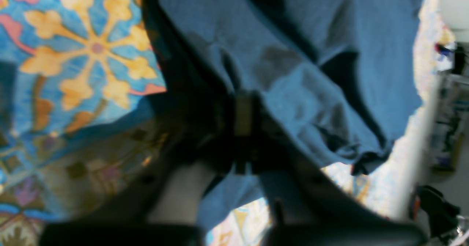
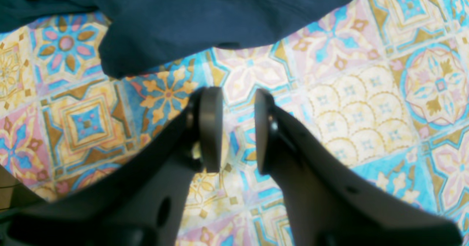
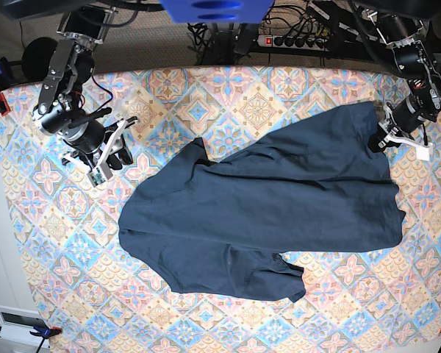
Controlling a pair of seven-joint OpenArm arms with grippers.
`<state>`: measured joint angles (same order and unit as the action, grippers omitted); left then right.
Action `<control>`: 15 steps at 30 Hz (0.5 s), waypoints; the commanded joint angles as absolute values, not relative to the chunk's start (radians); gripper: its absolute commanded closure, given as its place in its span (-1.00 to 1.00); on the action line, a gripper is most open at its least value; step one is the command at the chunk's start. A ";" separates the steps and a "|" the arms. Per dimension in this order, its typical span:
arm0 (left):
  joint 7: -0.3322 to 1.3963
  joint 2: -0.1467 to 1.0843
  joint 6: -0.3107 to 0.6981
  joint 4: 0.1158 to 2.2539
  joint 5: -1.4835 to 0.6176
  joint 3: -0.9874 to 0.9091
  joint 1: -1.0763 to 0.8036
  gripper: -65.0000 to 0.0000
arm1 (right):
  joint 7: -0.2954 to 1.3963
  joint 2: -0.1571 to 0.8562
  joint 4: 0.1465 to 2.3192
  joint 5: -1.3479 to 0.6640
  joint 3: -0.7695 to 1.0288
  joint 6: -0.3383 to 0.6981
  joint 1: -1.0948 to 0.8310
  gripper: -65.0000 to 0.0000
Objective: Layout the t-shirt on the table in an organized manner, then fold the t-shirt properly
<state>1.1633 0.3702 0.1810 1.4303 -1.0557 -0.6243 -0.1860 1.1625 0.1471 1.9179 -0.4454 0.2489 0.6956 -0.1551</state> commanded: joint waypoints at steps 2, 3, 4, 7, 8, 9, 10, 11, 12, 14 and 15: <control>1.152 0.404 0.193 1.449 -1.104 -0.631 -0.176 1.00 | 1.138 0.156 1.939 -0.455 0.254 0.698 -0.143 0.55; 1.153 0.414 0.193 1.449 -1.121 -0.631 -0.176 1.00 | 1.138 0.156 1.939 -0.455 0.254 0.698 -0.142 0.55; 1.153 0.418 0.193 1.449 -1.141 -0.631 -0.177 1.00 | 1.138 0.156 1.939 -0.455 0.252 0.698 -0.142 0.55; 1.153 0.447 0.193 1.483 -1.233 -0.630 -0.205 1.00 | 1.138 0.156 1.939 -0.455 0.252 0.698 -0.142 0.55; 1.153 0.455 0.193 1.506 -1.253 -0.630 -0.216 1.00 | 1.138 0.156 1.939 -0.455 0.252 0.698 -0.142 0.55; 1.153 0.458 0.193 1.531 -1.262 -0.630 -0.225 1.00 | 1.138 0.156 1.939 -0.455 0.252 0.698 -0.142 0.55; 1.153 0.460 0.193 1.558 -1.264 -0.630 -0.231 1.00 | 1.138 0.156 1.939 -0.455 0.252 0.698 -0.142 0.55; 1.153 0.460 0.193 1.589 -1.264 -0.630 -0.237 1.00 | 1.138 0.156 1.939 -0.455 0.252 0.698 -0.142 0.55; 1.153 0.461 0.193 1.615 -1.262 -0.630 -0.239 1.00 | 1.138 0.156 1.939 -0.455 0.252 0.698 -0.140 0.55; 1.158 0.481 0.191 1.655 -1.262 -0.631 -0.259 1.00 | 1.138 0.156 1.939 -0.455 0.252 0.698 -0.140 0.55; 1.167 0.486 0.191 1.666 -1.262 -0.631 -0.262 1.00 | 1.138 0.156 1.939 -0.455 0.252 0.698 -0.140 0.55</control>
